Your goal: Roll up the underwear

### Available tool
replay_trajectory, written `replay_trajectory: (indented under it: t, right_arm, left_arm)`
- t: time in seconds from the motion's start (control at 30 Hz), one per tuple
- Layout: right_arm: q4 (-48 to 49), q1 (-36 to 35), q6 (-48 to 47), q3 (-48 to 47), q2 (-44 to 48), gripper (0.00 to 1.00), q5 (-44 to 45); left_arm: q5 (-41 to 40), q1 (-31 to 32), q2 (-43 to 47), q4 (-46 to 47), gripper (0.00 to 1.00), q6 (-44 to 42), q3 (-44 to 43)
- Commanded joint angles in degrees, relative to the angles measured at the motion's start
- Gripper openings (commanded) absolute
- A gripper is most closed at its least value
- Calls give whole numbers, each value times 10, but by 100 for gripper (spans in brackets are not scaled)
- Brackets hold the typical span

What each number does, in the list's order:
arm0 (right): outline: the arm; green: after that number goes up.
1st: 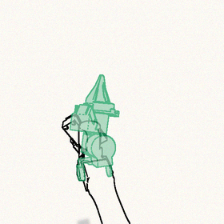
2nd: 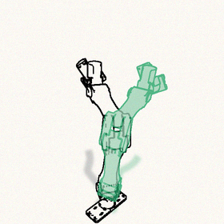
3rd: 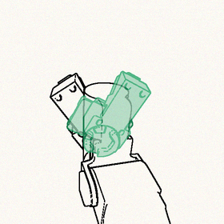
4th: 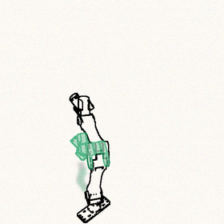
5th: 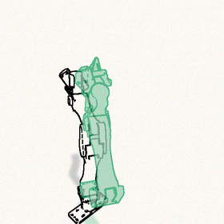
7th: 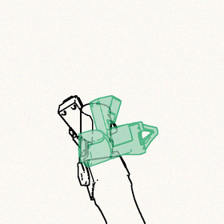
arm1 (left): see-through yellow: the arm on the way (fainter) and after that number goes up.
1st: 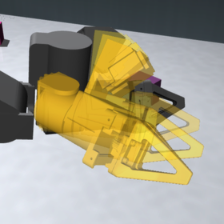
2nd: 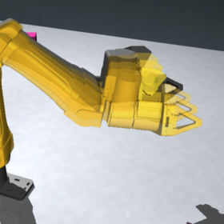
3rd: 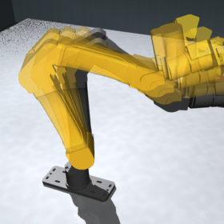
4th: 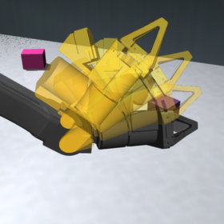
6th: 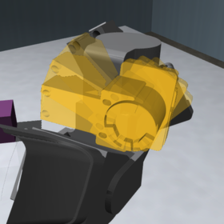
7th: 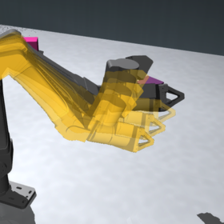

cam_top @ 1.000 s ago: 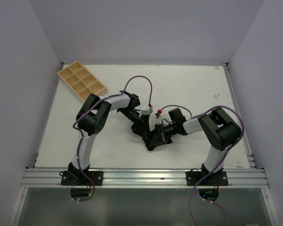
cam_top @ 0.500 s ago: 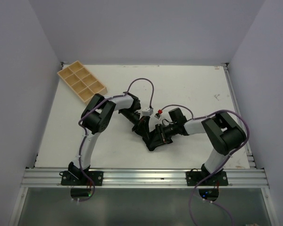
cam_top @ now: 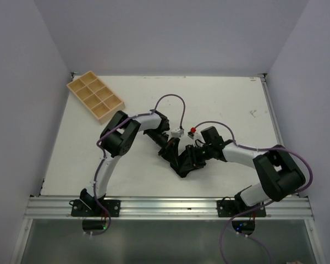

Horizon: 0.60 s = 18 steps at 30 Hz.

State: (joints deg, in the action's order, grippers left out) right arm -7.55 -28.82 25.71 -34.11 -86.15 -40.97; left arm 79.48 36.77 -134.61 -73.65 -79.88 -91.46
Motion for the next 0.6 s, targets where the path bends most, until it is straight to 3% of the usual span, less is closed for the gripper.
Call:
replay_trajectory:
  t: [0.0,0.3,0.57]
  right_arm:
    - [2,8,8,-3,41,41,106]
    - [10,4,39,8,70,40,133]
    - [-84,-10,17,-35,155,44,220]
  left_arm:
    - [-23,20,-21,-18,4,6,-12]
    - [-26,30,-29,-17,4,17,-28]
    - [-31,33,-29,-11,4,29,-28]
